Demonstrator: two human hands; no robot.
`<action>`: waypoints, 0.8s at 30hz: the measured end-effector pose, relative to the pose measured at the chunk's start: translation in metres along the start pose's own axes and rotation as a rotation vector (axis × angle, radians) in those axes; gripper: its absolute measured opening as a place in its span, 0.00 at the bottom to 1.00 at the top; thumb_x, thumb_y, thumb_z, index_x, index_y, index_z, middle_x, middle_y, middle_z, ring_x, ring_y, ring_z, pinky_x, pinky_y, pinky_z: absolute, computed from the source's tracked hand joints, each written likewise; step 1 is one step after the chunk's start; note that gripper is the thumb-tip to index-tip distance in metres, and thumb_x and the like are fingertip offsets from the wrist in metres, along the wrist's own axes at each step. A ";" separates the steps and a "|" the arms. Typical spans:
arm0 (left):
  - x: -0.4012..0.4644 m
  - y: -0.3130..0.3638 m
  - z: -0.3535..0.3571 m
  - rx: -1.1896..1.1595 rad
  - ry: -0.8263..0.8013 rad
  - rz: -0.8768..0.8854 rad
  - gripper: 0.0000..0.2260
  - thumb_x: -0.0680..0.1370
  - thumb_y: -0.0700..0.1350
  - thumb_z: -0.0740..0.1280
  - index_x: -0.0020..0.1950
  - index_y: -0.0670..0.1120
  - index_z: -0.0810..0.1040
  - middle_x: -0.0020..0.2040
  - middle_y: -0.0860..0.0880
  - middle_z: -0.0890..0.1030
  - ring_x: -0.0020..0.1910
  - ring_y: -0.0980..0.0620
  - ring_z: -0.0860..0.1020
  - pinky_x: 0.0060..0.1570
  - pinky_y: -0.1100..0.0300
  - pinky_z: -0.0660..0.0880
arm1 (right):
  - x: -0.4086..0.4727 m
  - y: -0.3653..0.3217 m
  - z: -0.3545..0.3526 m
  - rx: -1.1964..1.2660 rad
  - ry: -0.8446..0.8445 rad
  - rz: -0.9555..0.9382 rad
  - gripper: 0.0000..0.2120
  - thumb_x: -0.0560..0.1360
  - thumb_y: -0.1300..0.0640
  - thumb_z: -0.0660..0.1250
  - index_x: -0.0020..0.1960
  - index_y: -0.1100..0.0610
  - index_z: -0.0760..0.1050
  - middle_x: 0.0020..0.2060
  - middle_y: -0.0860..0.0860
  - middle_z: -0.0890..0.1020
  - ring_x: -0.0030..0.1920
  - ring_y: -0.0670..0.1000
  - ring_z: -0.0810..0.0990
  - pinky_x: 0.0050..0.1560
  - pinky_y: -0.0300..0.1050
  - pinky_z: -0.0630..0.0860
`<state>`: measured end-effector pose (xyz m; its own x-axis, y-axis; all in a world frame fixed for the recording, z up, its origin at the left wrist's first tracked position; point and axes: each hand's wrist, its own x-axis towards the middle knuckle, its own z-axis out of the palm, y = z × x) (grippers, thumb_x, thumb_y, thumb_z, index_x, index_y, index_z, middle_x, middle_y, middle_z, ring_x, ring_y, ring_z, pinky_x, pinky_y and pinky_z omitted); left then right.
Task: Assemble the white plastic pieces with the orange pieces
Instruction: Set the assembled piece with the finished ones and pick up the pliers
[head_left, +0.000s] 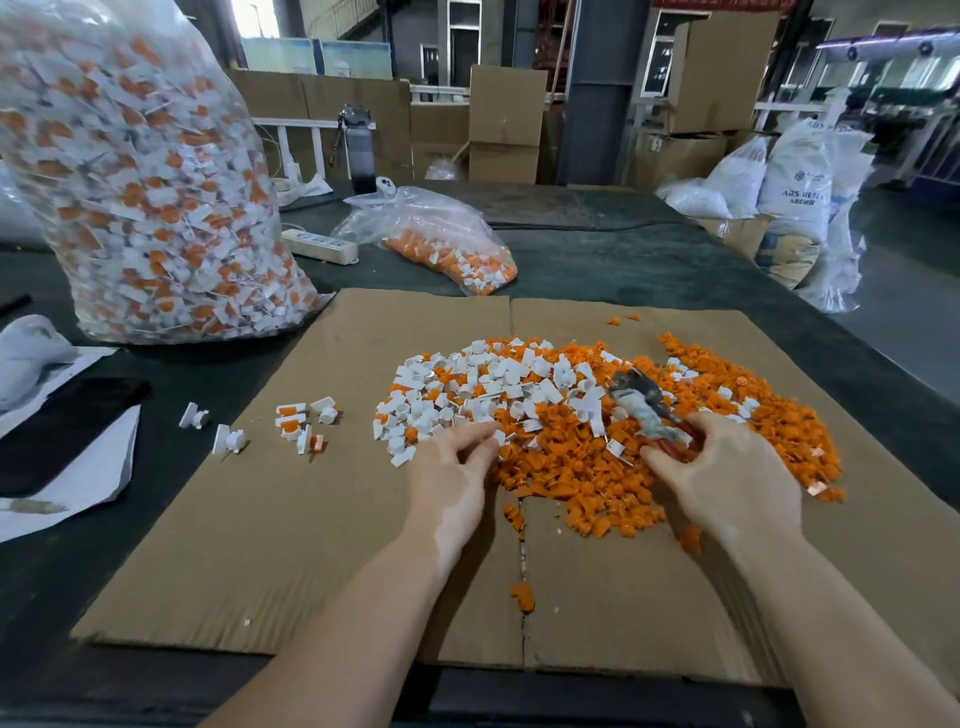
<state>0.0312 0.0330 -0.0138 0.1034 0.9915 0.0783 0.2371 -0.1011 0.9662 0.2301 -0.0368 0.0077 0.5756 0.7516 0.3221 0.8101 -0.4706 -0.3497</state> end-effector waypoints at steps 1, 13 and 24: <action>-0.001 0.000 0.000 0.026 0.003 0.010 0.10 0.78 0.42 0.65 0.59 0.47 0.81 0.59 0.51 0.78 0.60 0.59 0.72 0.64 0.64 0.65 | 0.004 0.004 0.003 -0.050 0.008 -0.009 0.27 0.70 0.39 0.68 0.60 0.57 0.75 0.52 0.55 0.80 0.55 0.56 0.75 0.47 0.47 0.71; -0.001 -0.004 -0.003 0.086 -0.062 0.109 0.10 0.79 0.41 0.64 0.57 0.51 0.81 0.55 0.56 0.80 0.57 0.59 0.75 0.57 0.66 0.69 | -0.028 -0.053 0.028 0.259 0.025 -0.642 0.14 0.73 0.64 0.69 0.58 0.57 0.79 0.50 0.54 0.82 0.52 0.52 0.79 0.57 0.44 0.74; -0.008 -0.005 -0.001 0.146 -0.153 0.215 0.14 0.72 0.39 0.72 0.56 0.51 0.80 0.47 0.56 0.79 0.42 0.62 0.74 0.45 0.74 0.70 | -0.042 -0.059 0.042 0.476 0.081 -0.563 0.04 0.71 0.64 0.71 0.45 0.59 0.82 0.40 0.50 0.83 0.44 0.49 0.80 0.47 0.37 0.74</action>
<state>0.0282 0.0256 -0.0191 0.3075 0.9237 0.2286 0.3293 -0.3287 0.8852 0.1533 -0.0210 -0.0217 0.1090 0.7746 0.6230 0.8599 0.2410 -0.4501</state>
